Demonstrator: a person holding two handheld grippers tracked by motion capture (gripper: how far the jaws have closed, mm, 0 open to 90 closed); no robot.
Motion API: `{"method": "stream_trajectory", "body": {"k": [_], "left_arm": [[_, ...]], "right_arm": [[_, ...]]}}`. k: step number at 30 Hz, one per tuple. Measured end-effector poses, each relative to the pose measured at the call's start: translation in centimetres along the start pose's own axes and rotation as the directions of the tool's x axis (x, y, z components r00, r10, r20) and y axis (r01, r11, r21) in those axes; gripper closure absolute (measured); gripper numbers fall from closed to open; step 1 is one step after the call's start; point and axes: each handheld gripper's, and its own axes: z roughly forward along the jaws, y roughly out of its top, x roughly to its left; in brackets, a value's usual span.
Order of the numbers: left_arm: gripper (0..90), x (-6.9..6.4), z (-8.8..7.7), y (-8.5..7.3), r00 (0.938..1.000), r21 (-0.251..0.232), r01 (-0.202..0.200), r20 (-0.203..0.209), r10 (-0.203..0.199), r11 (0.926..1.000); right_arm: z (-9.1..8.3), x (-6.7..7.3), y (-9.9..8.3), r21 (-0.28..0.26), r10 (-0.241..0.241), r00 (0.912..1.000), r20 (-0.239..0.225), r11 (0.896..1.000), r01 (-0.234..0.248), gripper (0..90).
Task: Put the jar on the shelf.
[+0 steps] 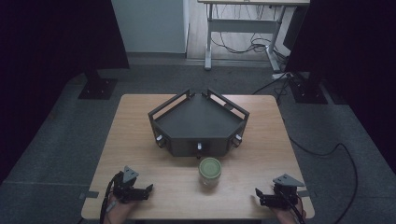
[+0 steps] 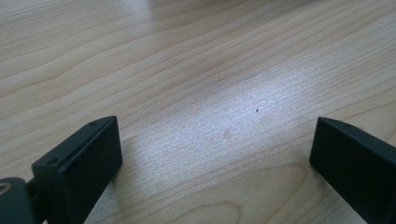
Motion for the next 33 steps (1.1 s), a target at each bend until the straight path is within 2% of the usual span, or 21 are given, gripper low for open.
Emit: {"method": "stream_trajectory", "body": {"k": [13, 23, 33], "left_arm": [[1.6, 0.0, 0.0, 0.0, 1.0000, 0.000, 0.002, -0.002, -0.002, 1.0000], [1.6, 0.0, 0.0, 0.0, 1.0000, 0.000, 0.002, -0.002, -0.002, 1.0000], [1.6, 0.0, 0.0, 0.0, 1.0000, 0.000, 0.002, -0.002, -0.002, 1.0000]], "right_arm": [[-0.8, 0.8, 1.4, -0.045, -0.021, 0.9993, -0.032, 0.999, 0.020, 1.7], [-1.0, 1.5, 2.2, -0.061, -0.027, 0.9971, -0.072, 0.998, 0.022, 1.7], [-0.9, 2.0, 3.0, -0.066, -0.037, 0.9959, -0.083, 0.997, 0.032, 1.7]]}}
